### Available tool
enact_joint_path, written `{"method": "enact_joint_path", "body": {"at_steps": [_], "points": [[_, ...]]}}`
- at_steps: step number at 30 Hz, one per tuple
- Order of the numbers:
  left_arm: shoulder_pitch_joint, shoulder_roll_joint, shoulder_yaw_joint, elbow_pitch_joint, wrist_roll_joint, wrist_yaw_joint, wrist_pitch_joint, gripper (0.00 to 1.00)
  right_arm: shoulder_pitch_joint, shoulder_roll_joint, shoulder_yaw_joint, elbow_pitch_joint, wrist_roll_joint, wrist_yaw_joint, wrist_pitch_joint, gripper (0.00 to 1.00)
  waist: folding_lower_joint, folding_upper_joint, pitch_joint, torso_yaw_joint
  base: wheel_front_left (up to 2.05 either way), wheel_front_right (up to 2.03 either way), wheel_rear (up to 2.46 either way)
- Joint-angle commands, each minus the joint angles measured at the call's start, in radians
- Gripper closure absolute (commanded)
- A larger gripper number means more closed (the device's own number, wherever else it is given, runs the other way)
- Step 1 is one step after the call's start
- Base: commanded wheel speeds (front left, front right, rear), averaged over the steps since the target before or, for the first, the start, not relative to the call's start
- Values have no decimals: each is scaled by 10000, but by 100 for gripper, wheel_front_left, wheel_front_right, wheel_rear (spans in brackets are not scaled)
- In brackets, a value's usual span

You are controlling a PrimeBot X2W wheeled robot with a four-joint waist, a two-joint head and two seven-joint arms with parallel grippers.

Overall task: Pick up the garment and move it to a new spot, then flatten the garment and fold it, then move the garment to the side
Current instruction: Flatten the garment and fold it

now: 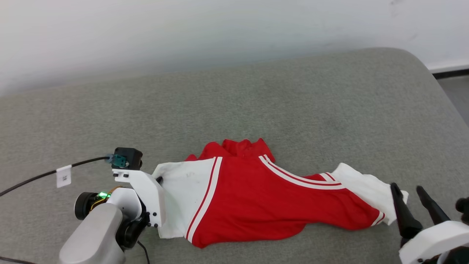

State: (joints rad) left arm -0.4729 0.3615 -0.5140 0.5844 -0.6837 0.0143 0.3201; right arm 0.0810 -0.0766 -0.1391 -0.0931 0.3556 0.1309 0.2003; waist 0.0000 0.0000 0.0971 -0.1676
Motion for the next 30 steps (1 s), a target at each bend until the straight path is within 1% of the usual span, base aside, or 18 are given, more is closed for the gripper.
{"method": "enact_joint_path", "body": {"at_steps": [1, 3, 7, 10, 11, 15, 18, 19, 23, 27, 28, 29, 30], "points": [[237, 67, 106, -286, 10, 158, -297, 100, 9, -89, -212, 130, 122, -3, 241, 0, 0, 0, -222, 308, 0, 0, 0], [534, 209, 265, -785, 52, 376, -681, 100, -54, -169, -588, 401, 269, -3, 733, 0, 0, 0, -311, 490, 0, 0, 0], [1195, 447, 505, -1928, 77, 785, -1117, 100, -237, -444, -1380, 1233, 395, -3, 2145, 0, 0, 0, -480, 848, 0, 0, 0], [1628, 707, 622, -2843, 104, 1068, -1170, 100, -443, -681, -1888, 1945, 408, -3, 3365, 0, 0, 0, -503, 1132, 0, 0, 0], [1628, 707, 622, -2843, 104, 1068, -1170, 100, -443, -681, -1888, 1945, 408, -3, 3365, 0, 0, 0, -503, 1132, 0, 0, 0], [1989, 961, 711, -3964, 192, 1439, -1069, 100, -990, -893, -2375, 2840, 389, -3, 4826, 0, 0, 0, -281, 1485, 0, 0, 0], [2074, 1090, 713, -4652, 272, 1628, -966, 100, -1523, -995, -2354, 3315, 325, -2, 5417, 0, 0, 0, 33, 1712, 0, 0, 0], [2090, 1141, 703, -5085, 304, 1731, -901, 100, -2024, -983, -2093, 3826, 238, -2, 5771, 0, 0, 0, 329, 1871, 0, 0, 0], [2057, 1091, 659, -5399, 343, 1799, -924, 100, -2414, -901, -1788, 4619, 60, -3, 6210, 0, 0, 0, 537, 2001, 0, 0, 0], [2069, 1064, 621, -5450, 358, 1810, -973, 100, -2340, -614, -1711, 5326, 1, -2, 7093, 0, 0, 0, 637, 2095, 0, 0, 0], [2109, 1021, 632, -5447, 299, 1824, -987, 100, -2262, -484, -1736, 5448, -76, -2, 7339, 61, 0, 0, 644, 2103, 0, 0, 0], [2137, 1002, 637, -5441, 267, 1818, -1022, 100, -2214, -409, -1779, 5520, -118, -2, 7555, 100, 0, 0, 647, 2109, 0, 0, 0], [2147, 1012, 633, -5418, 276, 1831, -1034, 100, -2217, -365, -1843, 5574, -77, -2, 7774, 100, 0, 0, 645, 2108, 0, 0, 0]]}}
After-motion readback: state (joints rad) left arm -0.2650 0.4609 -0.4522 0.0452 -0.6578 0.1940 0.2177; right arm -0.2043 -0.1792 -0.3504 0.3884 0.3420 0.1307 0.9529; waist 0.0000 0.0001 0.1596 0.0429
